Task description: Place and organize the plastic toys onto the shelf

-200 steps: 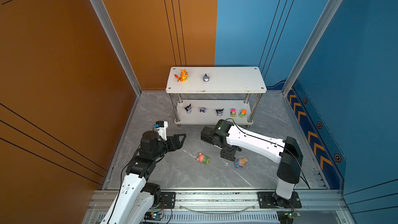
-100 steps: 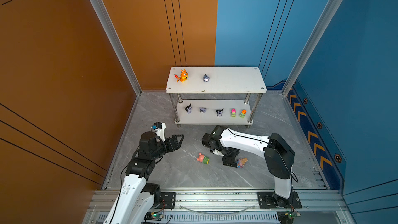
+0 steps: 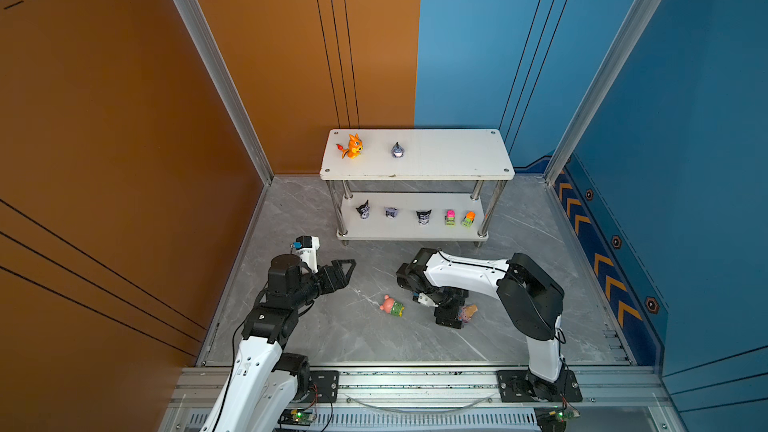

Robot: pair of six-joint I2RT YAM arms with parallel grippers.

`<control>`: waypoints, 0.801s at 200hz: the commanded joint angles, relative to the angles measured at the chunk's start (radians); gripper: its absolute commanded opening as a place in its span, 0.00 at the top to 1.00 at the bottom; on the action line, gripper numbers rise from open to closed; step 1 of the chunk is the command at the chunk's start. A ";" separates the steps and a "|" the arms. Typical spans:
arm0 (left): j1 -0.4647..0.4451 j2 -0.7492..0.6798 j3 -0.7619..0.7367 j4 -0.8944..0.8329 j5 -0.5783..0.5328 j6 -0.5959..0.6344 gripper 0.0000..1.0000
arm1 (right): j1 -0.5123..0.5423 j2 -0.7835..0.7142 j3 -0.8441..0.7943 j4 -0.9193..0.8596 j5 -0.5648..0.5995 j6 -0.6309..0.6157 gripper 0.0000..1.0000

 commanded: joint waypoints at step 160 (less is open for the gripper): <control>0.016 0.003 0.006 0.016 0.038 0.030 0.10 | -0.045 0.129 -0.052 0.138 0.055 0.004 0.27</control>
